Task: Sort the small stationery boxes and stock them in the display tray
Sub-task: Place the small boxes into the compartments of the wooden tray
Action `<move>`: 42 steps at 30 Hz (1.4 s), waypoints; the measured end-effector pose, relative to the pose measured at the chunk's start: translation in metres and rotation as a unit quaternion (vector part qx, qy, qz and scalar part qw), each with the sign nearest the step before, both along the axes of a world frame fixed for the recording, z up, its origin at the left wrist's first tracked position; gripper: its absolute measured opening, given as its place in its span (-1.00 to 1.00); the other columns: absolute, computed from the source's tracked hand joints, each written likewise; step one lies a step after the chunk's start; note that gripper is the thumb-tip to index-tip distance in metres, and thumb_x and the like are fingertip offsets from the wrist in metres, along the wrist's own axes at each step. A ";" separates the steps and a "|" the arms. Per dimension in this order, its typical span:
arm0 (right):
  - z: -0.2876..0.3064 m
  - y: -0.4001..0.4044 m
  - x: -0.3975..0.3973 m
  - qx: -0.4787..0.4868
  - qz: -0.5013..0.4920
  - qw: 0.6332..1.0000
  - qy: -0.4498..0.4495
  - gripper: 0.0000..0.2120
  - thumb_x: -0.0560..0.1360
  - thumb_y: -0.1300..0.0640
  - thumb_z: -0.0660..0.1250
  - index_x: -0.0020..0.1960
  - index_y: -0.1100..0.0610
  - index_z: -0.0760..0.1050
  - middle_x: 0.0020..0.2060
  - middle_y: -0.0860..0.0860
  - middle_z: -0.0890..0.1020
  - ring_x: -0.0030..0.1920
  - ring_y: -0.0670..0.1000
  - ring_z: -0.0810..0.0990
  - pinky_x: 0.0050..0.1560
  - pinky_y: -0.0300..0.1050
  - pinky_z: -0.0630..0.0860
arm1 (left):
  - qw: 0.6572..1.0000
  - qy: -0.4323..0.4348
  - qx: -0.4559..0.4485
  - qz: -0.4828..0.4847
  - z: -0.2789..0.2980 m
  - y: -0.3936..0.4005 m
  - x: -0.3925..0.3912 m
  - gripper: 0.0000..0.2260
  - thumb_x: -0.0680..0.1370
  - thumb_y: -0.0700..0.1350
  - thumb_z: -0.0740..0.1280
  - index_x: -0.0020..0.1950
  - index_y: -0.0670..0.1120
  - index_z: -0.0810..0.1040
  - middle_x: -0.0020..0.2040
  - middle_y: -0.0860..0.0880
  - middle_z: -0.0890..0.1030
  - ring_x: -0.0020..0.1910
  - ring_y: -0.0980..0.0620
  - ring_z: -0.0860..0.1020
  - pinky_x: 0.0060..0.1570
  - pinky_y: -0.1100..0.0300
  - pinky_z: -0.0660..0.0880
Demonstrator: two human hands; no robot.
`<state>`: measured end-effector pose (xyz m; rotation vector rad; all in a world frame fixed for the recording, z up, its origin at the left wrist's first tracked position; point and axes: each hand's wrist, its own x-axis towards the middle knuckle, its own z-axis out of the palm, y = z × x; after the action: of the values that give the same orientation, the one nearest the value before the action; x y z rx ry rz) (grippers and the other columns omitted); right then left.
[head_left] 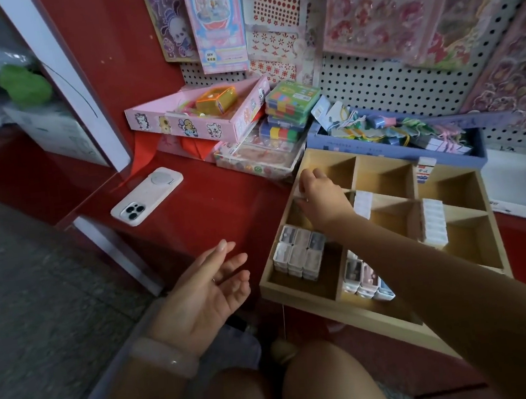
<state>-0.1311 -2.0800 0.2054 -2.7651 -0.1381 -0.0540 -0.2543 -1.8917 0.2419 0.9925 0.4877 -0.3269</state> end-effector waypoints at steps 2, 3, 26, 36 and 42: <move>0.003 0.000 0.001 -0.011 0.004 1.000 0.009 -0.71 0.55 0.17 0.25 0.20 0.28 0.31 0.14 0.21 0.41 0.06 0.29 0.50 -0.03 0.05 0.43 | 1.000 0.003 -0.002 0.003 0.000 -0.001 -0.003 -0.64 0.35 -0.06 0.33 0.11 -0.17 0.51 -0.04 -0.15 0.56 -0.41 0.09 0.57 -0.49 0.29 0.51; 0.005 0.000 0.002 -0.017 0.006 1.000 0.017 -0.70 0.55 0.17 0.26 0.21 0.28 0.31 0.15 0.21 0.41 0.07 0.28 0.50 -0.02 0.04 0.42 | 1.000 0.004 -0.005 0.003 0.000 -0.001 -0.004 -0.65 0.36 -0.07 0.33 0.11 -0.17 0.52 -0.04 -0.15 0.56 -0.41 0.08 0.57 -0.48 0.29 0.52; 0.001 0.213 -0.102 -0.034 0.481 0.842 0.241 -0.69 0.60 0.09 0.19 0.21 0.24 0.53 0.09 0.06 0.59 0.12 -0.04 0.51 0.24 -0.23 0.33 | 0.891 0.169 0.050 0.419 -0.153 0.213 -0.206 -0.79 0.65 -0.19 0.03 -0.08 -0.12 0.42 -0.20 -0.09 0.57 -0.25 -0.06 0.59 -0.18 0.15 0.46; -0.176 0.276 -0.109 -0.079 0.434 0.777 0.449 -0.75 0.57 0.15 0.24 0.20 0.22 0.52 0.18 0.16 0.56 0.17 0.12 0.53 0.17 -0.07 0.42 | 0.847 0.415 0.149 0.297 -0.333 0.192 -0.193 -0.93 0.55 -0.25 0.29 -0.02 -0.25 0.48 -0.11 -0.28 0.49 -0.28 -0.07 0.41 -0.32 0.19 0.34; -0.255 0.263 -0.087 -0.060 0.393 0.782 0.479 -0.74 0.58 0.19 0.21 0.23 0.19 0.51 0.14 0.10 0.57 0.04 -0.06 0.49 -0.05 -0.33 0.35 | 0.783 0.481 0.379 0.106 -0.420 0.180 -0.179 -0.20 0.40 -0.01 0.48 0.49 -0.15 0.12 0.39 -0.23 0.25 0.34 -0.24 0.33 0.29 -0.05 0.35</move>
<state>-0.2184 -1.8174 -0.0500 -2.2501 -0.9861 1.5552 -0.4337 -1.7116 -0.1778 1.4942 1.7651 -0.4339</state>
